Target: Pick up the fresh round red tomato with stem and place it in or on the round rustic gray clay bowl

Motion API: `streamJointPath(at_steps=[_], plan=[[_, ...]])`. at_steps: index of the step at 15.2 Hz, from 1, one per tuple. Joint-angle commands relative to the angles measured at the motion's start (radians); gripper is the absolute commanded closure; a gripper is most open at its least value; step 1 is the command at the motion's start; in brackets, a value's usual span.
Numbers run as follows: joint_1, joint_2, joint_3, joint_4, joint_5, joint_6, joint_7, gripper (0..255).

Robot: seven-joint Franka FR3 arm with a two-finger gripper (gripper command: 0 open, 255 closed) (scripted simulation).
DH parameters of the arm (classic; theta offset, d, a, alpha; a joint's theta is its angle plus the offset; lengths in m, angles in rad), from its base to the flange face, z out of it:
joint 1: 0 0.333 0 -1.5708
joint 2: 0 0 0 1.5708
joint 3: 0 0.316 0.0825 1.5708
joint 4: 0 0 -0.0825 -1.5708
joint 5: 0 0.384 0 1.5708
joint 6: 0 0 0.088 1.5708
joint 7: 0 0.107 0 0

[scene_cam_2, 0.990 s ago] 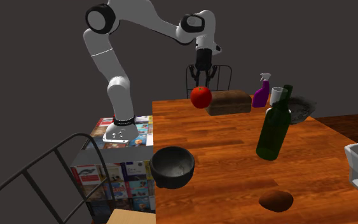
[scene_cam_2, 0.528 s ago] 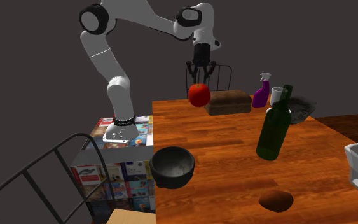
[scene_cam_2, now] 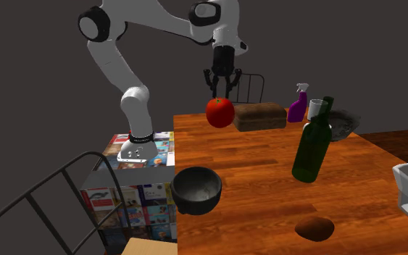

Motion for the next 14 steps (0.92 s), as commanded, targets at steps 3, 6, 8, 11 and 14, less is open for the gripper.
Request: streamJointPath(at_steps=[3,6,8,11,14], plan=[[-0.04,-0.035,-0.07,-0.004,-0.041,0.026,-0.096,255],[-0.064,-0.043,-0.122,0.012,-0.064,0.045,-0.166,255],[-0.078,-0.043,-0.159,0.028,-0.077,0.06,-0.213,255],[-0.097,-0.034,-0.217,0.06,-0.09,0.083,-0.286,255],[-0.11,-0.015,-0.279,0.102,-0.095,0.109,-0.362,255]])
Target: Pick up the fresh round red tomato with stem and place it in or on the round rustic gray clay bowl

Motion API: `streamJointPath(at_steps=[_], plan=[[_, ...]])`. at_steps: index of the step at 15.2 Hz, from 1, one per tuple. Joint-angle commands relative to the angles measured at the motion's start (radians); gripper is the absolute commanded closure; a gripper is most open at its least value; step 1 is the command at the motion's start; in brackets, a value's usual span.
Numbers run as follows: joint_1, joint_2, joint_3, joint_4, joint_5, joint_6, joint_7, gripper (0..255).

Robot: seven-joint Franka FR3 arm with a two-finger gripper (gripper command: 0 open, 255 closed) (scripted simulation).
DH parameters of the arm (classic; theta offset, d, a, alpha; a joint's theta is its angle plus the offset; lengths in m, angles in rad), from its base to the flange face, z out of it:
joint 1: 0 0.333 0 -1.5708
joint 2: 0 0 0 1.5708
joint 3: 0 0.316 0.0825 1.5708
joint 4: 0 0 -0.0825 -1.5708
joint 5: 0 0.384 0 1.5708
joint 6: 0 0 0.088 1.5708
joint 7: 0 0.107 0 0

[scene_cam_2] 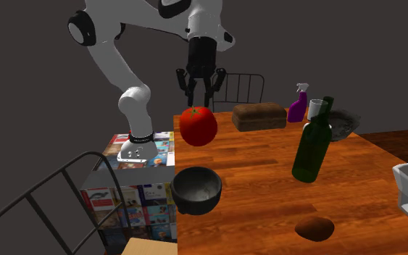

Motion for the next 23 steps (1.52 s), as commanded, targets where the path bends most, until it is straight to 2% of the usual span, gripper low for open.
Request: streamJointPath(at_steps=[1,23], plan=[[-0.005,0.018,-0.038,0.027,0.0,0.019,-0.043,255],[-0.027,0.049,-0.111,-0.224,-0.08,0.279,0.084,255]])
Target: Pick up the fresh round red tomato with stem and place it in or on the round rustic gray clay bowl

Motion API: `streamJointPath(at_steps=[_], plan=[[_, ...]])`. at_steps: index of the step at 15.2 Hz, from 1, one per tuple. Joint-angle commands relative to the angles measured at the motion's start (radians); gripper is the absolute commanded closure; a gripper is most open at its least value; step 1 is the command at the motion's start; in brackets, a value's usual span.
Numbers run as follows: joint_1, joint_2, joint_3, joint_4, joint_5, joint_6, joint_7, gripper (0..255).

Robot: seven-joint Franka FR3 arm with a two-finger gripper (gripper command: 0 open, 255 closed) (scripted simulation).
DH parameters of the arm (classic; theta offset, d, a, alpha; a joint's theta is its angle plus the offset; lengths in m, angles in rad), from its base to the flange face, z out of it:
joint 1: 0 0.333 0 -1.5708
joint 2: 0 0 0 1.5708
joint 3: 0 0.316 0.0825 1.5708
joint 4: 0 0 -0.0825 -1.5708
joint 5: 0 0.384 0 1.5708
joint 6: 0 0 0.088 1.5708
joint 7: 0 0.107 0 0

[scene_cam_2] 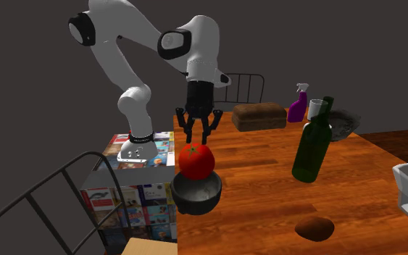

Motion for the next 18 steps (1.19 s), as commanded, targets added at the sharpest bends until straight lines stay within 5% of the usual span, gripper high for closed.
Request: streamJointPath(at_steps=[1,10,11,16,18], plan=[[-0.003,0.006,-0.008,-0.022,-0.01,0.027,0.013,255],[-0.004,0.017,-0.017,-0.041,-0.018,0.055,0.025,255],[-0.004,0.017,-0.017,-0.041,-0.018,0.055,0.025,0],[-0.004,0.017,-0.017,-0.041,-0.018,0.055,0.025,0],[0.0,-0.023,0.025,-0.018,-0.005,-0.02,0.023,0]])
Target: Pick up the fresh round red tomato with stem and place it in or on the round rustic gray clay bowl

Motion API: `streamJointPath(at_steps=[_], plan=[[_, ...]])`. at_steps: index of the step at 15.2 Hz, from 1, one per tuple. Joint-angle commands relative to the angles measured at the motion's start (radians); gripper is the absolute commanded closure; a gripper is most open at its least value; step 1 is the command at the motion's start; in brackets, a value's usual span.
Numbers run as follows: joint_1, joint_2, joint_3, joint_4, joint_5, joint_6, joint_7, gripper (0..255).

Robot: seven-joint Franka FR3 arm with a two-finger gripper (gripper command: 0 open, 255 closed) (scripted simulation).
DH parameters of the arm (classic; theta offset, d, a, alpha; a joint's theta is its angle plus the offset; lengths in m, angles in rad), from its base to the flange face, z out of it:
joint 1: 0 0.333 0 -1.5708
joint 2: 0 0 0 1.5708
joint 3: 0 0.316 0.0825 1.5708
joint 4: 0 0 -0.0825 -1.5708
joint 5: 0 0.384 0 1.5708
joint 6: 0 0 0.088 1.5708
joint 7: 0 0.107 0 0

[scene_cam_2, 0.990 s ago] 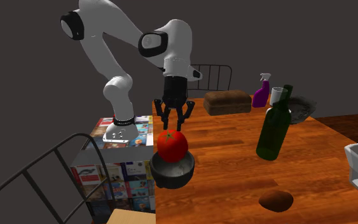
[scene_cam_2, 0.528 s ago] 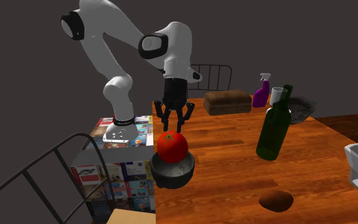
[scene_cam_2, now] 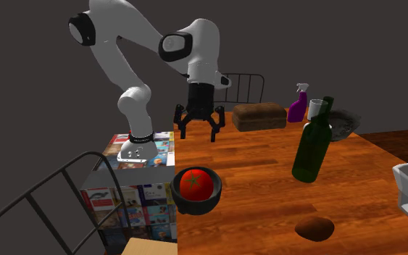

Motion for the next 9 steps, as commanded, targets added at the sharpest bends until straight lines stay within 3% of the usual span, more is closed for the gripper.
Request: streamJointPath(at_steps=[1,9], plan=[[0.003,-0.035,0.038,0.019,0.011,-0.066,-0.001,0],[0.005,-0.047,0.054,0.03,0.017,-0.094,-0.003,0]])
